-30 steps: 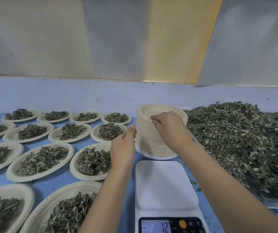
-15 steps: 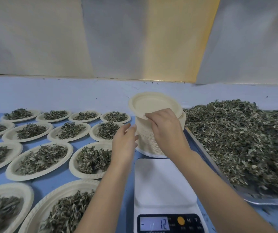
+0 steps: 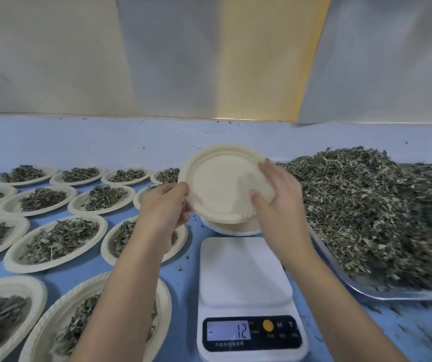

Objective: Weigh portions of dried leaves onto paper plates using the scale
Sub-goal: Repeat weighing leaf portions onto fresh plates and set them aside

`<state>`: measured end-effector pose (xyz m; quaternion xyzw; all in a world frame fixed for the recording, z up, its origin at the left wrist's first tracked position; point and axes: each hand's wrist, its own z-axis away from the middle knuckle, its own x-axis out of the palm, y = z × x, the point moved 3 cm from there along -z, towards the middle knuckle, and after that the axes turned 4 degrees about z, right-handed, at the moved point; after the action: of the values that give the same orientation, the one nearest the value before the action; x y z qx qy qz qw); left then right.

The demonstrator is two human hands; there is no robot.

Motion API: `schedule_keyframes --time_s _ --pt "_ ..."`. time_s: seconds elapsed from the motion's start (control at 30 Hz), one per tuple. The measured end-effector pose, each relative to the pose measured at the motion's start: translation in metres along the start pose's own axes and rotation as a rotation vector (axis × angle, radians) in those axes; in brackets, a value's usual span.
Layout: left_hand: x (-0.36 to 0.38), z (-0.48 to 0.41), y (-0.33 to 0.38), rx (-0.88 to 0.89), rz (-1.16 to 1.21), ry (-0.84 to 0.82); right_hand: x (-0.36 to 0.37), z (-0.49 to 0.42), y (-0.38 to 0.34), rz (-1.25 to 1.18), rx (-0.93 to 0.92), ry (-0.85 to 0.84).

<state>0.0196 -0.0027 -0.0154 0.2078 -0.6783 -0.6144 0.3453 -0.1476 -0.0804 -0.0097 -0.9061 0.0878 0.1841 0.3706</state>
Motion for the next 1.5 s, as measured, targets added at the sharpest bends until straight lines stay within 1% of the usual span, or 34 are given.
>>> schedule_keyframes --time_s 0.1,0.17,0.27,0.33,0.4,0.57,0.67,0.73,0.83,0.93,1.0,1.13,1.3,1.4,1.5 --pt "-0.002 0.005 0.002 -0.023 -0.072 -0.107 -0.018 -0.007 0.017 -0.193 0.266 0.027" --pt "-0.001 0.008 0.003 -0.03 -0.168 -0.207 -0.027 -0.006 0.026 -0.217 0.369 0.043" --pt "-0.006 0.009 0.006 -0.045 -0.298 -0.238 -0.038 -0.004 0.036 -0.192 0.439 0.059" --pt "-0.011 0.009 0.009 -0.046 -0.368 -0.25 -0.041 -0.005 0.041 -0.187 0.469 0.018" --pt "-0.015 0.009 0.008 -0.078 -0.409 -0.271 -0.042 -0.006 0.046 -0.16 0.499 -0.057" --pt "-0.021 0.008 -0.003 -0.215 -0.5 -0.289 -0.03 0.001 0.055 0.026 0.523 -0.278" --pt "-0.022 0.006 -0.009 -0.253 -0.551 -0.296 -0.025 0.004 0.056 0.252 0.495 -0.318" --pt "-0.023 0.005 -0.013 -0.271 -0.575 -0.298 -0.024 0.004 0.053 0.314 0.471 -0.327" --pt "-0.024 0.003 -0.016 -0.278 -0.605 -0.289 -0.025 0.005 0.051 0.328 0.473 -0.371" --pt "-0.027 0.001 -0.017 -0.295 -0.657 -0.314 -0.023 0.007 0.051 0.327 0.477 -0.458" --pt "-0.028 0.0 -0.019 -0.308 -0.677 -0.329 -0.022 0.008 0.052 0.32 0.49 -0.479" --pt "-0.026 -0.002 -0.025 -0.327 -0.712 -0.35 -0.02 0.01 0.056 0.3 0.516 -0.496" --pt "-0.026 -0.004 -0.027 -0.345 -0.729 -0.335 -0.018 0.012 0.06 0.268 0.55 -0.508" --pt "-0.025 -0.003 -0.028 -0.356 -0.74 -0.322 -0.017 0.012 0.062 0.234 0.573 -0.496" --pt "-0.025 -0.002 -0.028 -0.366 -0.754 -0.306 -0.018 0.011 0.066 0.27 0.57 -0.466"
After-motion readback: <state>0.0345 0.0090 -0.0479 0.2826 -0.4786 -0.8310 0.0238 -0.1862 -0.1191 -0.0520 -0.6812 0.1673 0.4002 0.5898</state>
